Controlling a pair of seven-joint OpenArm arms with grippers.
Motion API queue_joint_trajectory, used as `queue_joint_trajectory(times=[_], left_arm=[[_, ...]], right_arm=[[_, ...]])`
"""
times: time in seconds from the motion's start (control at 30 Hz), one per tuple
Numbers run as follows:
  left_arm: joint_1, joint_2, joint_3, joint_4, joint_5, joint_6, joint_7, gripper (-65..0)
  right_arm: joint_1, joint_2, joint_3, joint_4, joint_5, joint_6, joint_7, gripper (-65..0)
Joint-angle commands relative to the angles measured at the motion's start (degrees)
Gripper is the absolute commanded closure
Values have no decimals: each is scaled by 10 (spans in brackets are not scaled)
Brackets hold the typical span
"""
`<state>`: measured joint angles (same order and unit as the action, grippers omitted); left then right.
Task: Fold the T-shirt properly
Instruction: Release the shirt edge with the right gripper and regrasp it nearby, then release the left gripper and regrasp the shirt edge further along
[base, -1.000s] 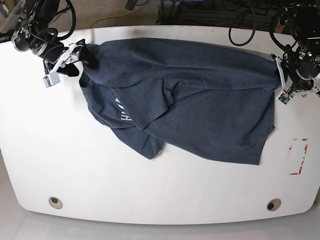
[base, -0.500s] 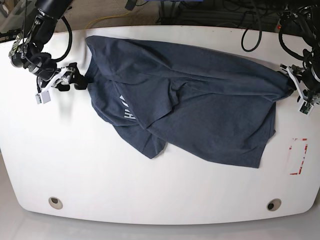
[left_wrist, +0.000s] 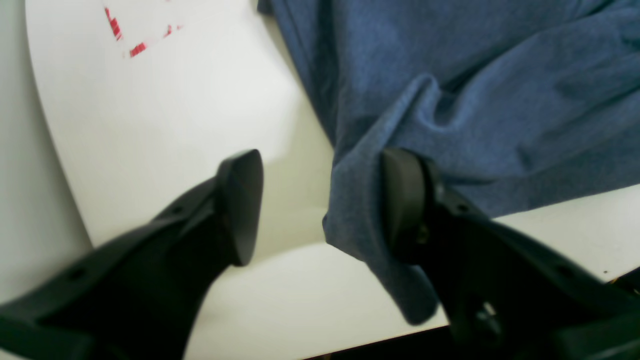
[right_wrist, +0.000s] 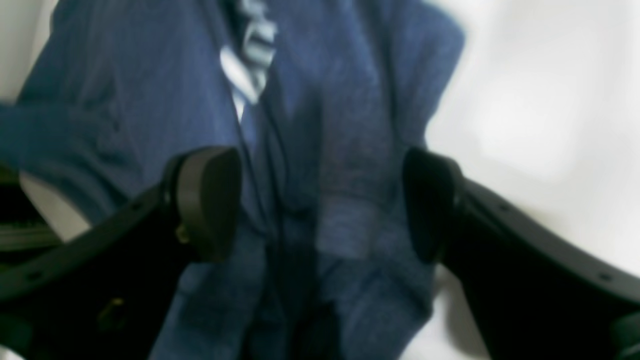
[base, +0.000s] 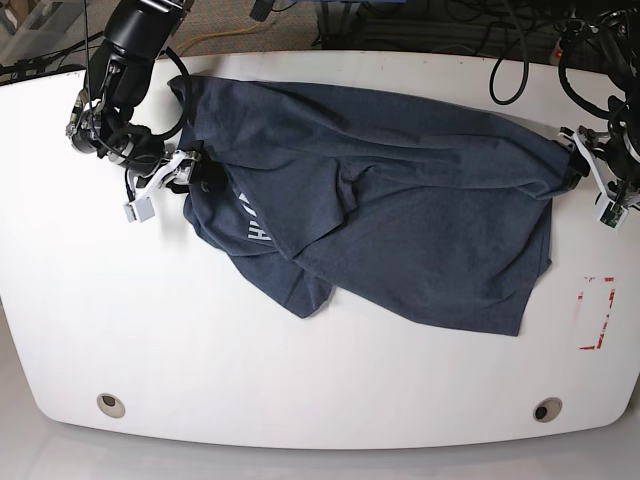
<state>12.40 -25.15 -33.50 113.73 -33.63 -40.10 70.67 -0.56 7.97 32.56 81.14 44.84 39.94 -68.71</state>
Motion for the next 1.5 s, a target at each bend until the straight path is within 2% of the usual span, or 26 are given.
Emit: queue_joint_trajectory(times=[0.0, 0.2, 0.27, 0.37, 0.5, 0.6, 0.77, 1.03, 1.17, 1.37, 1.47], left_arm=[[-4, -10, -5, 8, -20, 1, -10, -357], [-6, -10, -3, 7, -30, 1, -8, -365], [-5, -10, -3, 7, -46, 1, -8, -365], [-4, -11, -5, 7, -73, 1, -8, -365], [-4, -27, -5, 7, -97, 1, -8, -364], [-6, -31, -8, 7, -110, 1, -8, -363], [-8, -30, -44, 5, -113, 1, -8, -363], [-39, -30, -49, -5, -108, 1, -8, -363], [-44, -31, -49, -20, -107, 1, -8, -363], [-57, -29, -45, -21, -53, 1, -8, -363], [-58, -28, -45, -22, -39, 1, -8, -363]], right_arm=[[9, -1, 1, 5, -8, 1, 6, -468], [32, -10, 3, 2, -55, 1, 7, -284], [43, -10, 3, 2, -72, 1, 7, -258], [46, -8, 4, 10, -74, 1, 7, -298], [44, -5, 4, 51, -74, 1, 6, -447], [44, 5, 5, 64, -74, 1, 5, -504], [48, 18, 13, 62, -81, 1, 6, -503], [66, 15, 25, 9, -116, 1, 7, -506], [64, -6, 18, 7, -116, 1, 7, -504], [63, -28, 15, 10, -113, 1, 5, -504], [63, -29, 15, 4, -116, 1, 6, -503]])
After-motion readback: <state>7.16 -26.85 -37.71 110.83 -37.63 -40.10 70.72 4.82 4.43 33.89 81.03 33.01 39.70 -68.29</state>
